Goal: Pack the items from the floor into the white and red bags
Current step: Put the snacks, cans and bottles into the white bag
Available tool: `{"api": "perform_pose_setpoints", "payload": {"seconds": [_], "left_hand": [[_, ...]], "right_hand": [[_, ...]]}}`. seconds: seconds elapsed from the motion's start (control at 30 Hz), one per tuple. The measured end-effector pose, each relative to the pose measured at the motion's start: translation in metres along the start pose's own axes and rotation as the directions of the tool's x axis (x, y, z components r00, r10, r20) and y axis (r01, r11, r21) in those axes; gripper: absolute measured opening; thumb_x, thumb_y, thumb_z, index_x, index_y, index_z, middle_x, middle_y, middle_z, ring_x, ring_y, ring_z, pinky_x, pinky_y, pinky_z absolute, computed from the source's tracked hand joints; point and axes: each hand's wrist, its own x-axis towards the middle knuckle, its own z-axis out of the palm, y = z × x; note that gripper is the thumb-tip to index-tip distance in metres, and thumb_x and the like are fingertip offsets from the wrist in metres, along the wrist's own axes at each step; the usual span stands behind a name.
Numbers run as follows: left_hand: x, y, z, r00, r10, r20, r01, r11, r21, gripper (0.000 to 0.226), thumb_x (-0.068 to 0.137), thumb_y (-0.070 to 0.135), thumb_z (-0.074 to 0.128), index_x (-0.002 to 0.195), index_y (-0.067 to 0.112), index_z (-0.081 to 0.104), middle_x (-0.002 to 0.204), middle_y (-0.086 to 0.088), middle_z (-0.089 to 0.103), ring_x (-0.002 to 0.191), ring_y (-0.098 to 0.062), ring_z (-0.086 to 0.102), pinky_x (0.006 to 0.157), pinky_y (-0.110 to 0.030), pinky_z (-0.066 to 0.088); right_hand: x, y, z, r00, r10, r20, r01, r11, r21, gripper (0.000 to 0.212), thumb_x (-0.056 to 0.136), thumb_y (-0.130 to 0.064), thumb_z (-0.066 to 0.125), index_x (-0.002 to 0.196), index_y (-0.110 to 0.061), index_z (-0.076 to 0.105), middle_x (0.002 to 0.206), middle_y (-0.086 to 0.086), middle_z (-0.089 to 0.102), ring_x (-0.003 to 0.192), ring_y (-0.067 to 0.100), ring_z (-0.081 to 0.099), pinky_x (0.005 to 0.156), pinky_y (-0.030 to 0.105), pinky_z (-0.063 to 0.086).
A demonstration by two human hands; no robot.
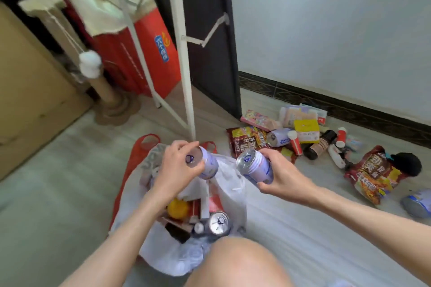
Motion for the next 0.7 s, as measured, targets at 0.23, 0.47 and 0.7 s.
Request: {"api": "perform_pose_setpoints", "payload": {"seconds": [0.23, 0.47, 0.7], "left_hand": [[-0.069, -0.113, -0.017, 0.949, -0.306, -0.068, 0.306, 0.952, -0.018, 0.051, 0.061, 0.038, 0.064, 0.1, 0.006, 0.07, 0.092, -0.016, 0.066, 0.087, -0.031, 0.062, 0.076, -0.025, 0.043], [-0.097, -0.162, 0.02, 0.809, -0.587, -0.036, 0.588, 0.808, 0.041, 0.024, 0.067, 0.028, 0.07, 0.086, 0.013, 0.068, 0.078, -0.02, 0.062, 0.076, -0.038, 0.06, 0.064, -0.032, 0.045], [-0.109, -0.19, 0.027, 0.662, -0.748, -0.05, 0.727, 0.625, 0.284, 0.038, 0.078, 0.026, 0.061, 0.109, 0.004, 0.061, 0.105, -0.03, 0.053, 0.1, -0.045, 0.052, 0.083, -0.041, 0.046]], "right_hand": [[0.017, -0.04, 0.1, 0.997, 0.039, 0.071, -0.045, 0.995, 0.093, 0.044, 0.059, -0.03, 0.064, 0.098, -0.021, 0.046, 0.095, 0.0, 0.05, 0.084, 0.017, 0.045, 0.063, 0.019, 0.033], [0.006, -0.043, 0.142, 0.981, 0.128, 0.143, -0.146, 0.981, 0.124, 0.063, 0.064, -0.028, 0.062, 0.123, -0.017, 0.043, 0.106, -0.001, 0.047, 0.098, 0.015, 0.042, 0.076, 0.021, 0.031], [-0.008, -0.03, 0.147, 0.974, 0.134, 0.181, -0.152, 0.984, 0.092, 0.065, 0.06, -0.038, 0.055, 0.122, -0.019, 0.044, 0.102, -0.003, 0.046, 0.094, 0.016, 0.042, 0.072, 0.02, 0.03]]}}
